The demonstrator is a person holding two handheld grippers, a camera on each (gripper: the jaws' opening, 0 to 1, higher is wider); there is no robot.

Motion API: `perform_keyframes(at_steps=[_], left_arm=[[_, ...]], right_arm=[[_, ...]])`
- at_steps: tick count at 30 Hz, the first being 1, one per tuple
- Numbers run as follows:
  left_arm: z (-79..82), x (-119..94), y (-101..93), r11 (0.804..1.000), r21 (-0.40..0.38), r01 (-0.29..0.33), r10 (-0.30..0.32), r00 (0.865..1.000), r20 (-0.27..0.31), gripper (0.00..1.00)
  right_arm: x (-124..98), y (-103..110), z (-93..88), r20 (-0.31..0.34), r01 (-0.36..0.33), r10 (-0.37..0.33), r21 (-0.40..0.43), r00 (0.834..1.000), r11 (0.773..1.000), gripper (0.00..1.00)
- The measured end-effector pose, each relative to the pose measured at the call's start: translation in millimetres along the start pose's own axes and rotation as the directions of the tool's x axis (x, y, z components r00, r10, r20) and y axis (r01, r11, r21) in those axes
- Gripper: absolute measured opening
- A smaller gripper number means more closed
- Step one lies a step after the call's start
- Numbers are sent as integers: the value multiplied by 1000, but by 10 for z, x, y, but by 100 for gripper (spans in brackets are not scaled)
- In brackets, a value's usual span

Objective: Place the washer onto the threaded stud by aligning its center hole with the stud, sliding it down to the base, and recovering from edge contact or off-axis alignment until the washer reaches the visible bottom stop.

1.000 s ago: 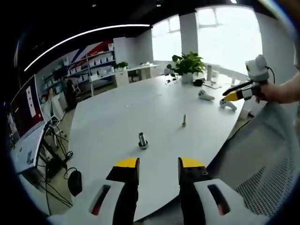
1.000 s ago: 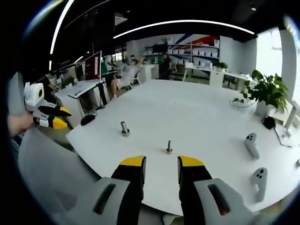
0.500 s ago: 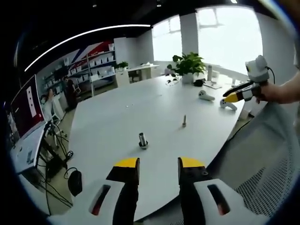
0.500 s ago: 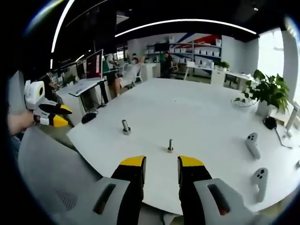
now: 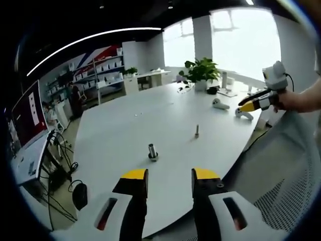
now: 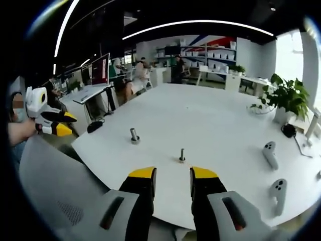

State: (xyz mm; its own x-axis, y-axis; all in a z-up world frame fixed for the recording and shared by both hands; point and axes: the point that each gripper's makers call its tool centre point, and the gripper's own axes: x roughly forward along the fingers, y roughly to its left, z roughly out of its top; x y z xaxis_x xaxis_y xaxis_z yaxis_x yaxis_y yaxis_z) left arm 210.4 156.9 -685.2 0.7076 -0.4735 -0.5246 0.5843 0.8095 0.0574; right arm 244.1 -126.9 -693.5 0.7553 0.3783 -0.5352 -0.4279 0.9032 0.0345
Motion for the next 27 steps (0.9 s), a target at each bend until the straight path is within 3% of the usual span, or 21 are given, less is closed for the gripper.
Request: perform_keyframes(at_steps=[27], left_arm=[[19,-11,5,1000,0,-4,4,1000,11,33]], right_arm=[[8,15,-18,-14,-5,5,-8,1000,1000,29]])
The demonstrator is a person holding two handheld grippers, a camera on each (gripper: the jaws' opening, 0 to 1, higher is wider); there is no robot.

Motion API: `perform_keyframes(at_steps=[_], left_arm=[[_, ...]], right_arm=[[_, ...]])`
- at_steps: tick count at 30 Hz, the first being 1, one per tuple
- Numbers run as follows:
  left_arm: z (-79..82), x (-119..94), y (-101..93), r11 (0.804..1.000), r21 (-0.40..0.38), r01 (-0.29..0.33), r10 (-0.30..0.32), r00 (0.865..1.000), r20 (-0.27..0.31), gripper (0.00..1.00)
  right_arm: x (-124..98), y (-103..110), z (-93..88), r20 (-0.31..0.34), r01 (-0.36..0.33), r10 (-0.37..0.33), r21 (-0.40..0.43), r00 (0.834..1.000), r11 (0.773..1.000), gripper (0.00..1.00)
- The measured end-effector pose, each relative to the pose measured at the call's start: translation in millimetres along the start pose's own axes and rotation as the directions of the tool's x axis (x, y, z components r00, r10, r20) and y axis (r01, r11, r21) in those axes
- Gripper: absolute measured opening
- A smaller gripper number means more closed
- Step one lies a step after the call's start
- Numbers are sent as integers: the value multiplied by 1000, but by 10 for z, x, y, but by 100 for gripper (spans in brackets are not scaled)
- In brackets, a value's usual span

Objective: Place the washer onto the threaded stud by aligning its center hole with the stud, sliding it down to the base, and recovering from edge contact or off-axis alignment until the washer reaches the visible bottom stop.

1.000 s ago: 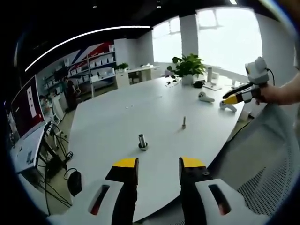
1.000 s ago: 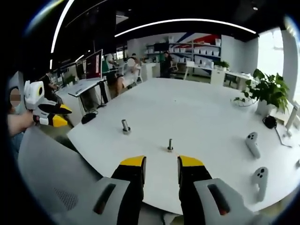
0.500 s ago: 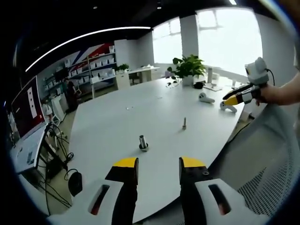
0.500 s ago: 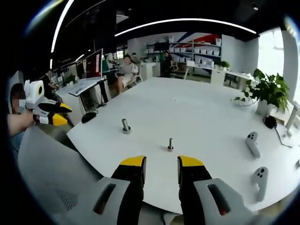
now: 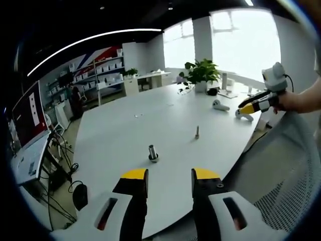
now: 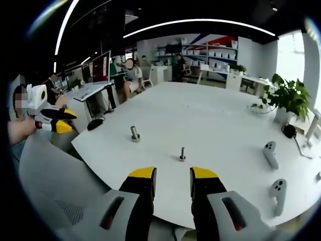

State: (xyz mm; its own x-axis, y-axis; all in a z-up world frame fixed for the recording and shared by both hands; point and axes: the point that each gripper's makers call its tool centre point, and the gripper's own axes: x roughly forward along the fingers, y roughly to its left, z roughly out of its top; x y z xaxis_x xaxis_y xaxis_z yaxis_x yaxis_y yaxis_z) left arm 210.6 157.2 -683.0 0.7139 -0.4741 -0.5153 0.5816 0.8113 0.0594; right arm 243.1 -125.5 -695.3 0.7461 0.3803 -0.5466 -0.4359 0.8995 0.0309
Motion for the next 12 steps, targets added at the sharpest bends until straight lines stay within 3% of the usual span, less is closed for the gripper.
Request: perform_keyframes(at_steps=[12], left_arm=[[-4,2,-1,1000,4,-3,3,1000,-4,32]], right_arm=[[1,-5,-4,0,0,0,2,1000,1000,29]])
